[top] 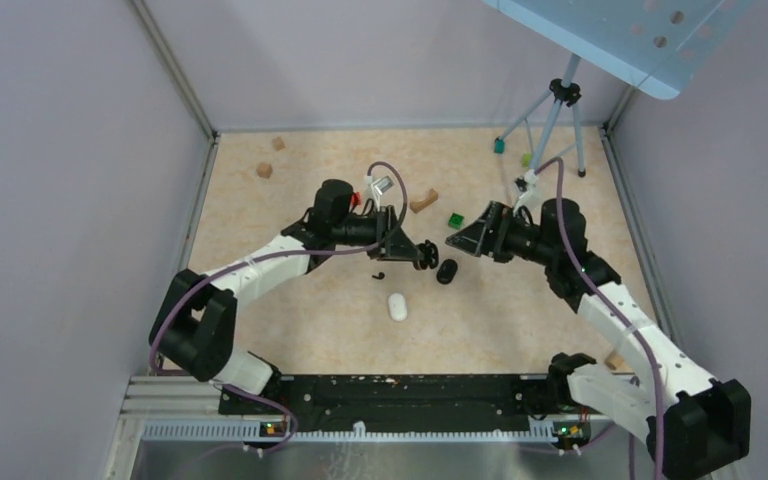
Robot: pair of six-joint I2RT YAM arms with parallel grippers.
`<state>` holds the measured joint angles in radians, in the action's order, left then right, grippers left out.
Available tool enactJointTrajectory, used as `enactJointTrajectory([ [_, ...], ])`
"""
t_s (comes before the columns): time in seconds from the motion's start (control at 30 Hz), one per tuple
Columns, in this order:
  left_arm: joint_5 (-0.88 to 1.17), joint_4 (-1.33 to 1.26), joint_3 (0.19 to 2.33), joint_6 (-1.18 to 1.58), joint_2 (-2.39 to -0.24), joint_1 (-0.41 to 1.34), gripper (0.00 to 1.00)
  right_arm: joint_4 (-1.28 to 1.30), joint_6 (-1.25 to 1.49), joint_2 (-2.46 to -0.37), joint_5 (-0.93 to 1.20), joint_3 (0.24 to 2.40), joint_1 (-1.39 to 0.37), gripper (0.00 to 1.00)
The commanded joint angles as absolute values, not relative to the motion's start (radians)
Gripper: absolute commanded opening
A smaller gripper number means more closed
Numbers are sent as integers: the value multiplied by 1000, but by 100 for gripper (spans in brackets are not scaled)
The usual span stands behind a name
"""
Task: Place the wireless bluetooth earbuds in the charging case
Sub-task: Pass from the left arm to the right
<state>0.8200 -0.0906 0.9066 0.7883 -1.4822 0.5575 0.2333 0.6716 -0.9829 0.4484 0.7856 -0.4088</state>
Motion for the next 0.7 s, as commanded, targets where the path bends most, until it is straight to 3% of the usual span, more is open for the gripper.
enactJointTrajectory([
  [0.0, 1047, -144, 988, 726, -1496, 534, 16, -220, 878, -934, 773, 614, -339, 85],
  [0.13, 1115, -167, 1005, 740, -1497, 528, 14, -522, 1027, -940, 836, 517, -340, 86],
  [0.3, 1184, -269, 998, 843, -1512, 523, 13, -674, 1084, -974, 852, 479, -339, 84],
  [0.5, 1179, -317, 990, 884, -1505, 516, 13, -876, 1177, -1042, 905, 445, -340, 68],
  [0.67, 1167, -499, 922, 1021, -1500, 512, 13, -1035, 1264, -1086, 925, 409, -342, 64],
])
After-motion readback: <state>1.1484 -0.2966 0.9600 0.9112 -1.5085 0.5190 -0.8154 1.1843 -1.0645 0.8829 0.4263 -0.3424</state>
